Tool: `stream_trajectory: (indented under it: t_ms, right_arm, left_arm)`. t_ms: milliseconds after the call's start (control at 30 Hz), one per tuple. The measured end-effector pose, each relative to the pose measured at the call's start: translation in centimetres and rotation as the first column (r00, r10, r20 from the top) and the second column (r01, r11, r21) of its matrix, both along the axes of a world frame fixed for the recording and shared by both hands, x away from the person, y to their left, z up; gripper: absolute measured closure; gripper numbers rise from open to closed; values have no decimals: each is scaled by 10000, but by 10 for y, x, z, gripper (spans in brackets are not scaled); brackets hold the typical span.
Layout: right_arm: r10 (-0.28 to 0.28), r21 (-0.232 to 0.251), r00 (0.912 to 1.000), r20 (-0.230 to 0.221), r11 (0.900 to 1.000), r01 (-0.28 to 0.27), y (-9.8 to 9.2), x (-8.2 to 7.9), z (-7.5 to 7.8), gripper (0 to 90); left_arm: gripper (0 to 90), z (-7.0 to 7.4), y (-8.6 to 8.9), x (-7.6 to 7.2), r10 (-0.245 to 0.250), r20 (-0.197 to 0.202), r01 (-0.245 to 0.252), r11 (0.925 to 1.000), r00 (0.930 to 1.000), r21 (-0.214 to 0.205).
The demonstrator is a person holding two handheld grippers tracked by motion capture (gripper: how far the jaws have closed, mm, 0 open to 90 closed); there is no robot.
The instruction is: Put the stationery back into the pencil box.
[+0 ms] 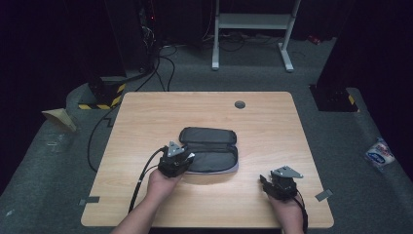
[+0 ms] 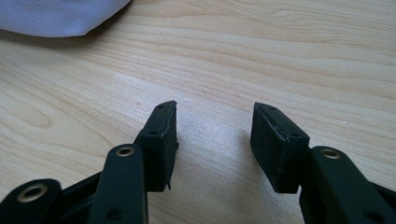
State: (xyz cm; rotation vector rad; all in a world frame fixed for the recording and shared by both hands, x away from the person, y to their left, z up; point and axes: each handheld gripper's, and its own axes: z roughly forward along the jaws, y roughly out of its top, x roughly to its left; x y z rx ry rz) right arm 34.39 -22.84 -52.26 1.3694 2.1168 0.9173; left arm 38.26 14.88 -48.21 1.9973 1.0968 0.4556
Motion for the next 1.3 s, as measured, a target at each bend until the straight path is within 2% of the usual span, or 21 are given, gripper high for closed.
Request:
stream_trajectory:
  t_ms: [367, 600, 800, 900, 933, 1167, 1300]
  right_arm:
    - [5, -3, 10000, 1, 10000, -5, 0, 0, 0, 508]
    - [20, -20, 10000, 22, 10000, -20, 0, 0, 0, 508]
    - [29, -28, 10000, 23, 10000, -29, 0, 0, 0, 507]
    - [17, -9, 10000, 8, 10000, -17, 0, 0, 0, 507]
    - [17, -18, 10000, 15, 10000, -17, 0, 0, 0, 507]
    - [18, -9, 10000, 8, 10000, -18, 0, 0, 0, 507]
    - [33, -26, 10000, 27, 10000, -33, 0, 0, 0, 507]
  left_arm:
    - [729, -6, 1, -2, 66, 6, -67, 9994, 10000, 341]
    - [728, -8, 2, -3, 87, 44, -88, 9994, 10000, 323]
    - [725, -13, 1, -3, 152, -84, -149, 9993, 9998, 342]
    - [707, -12, 2, -3, 145, 7, -145, 9991, 9999, 405]
    - [701, -11, 2, -4, 192, -5, -192, 9995, 9998, 242]
    - [674, -5, 6, -6, 299, 200, -300, 9996, 9994, 10]
    - [633, 2, 14, -8, 293, 398, -288, 9995, 9988, -140]
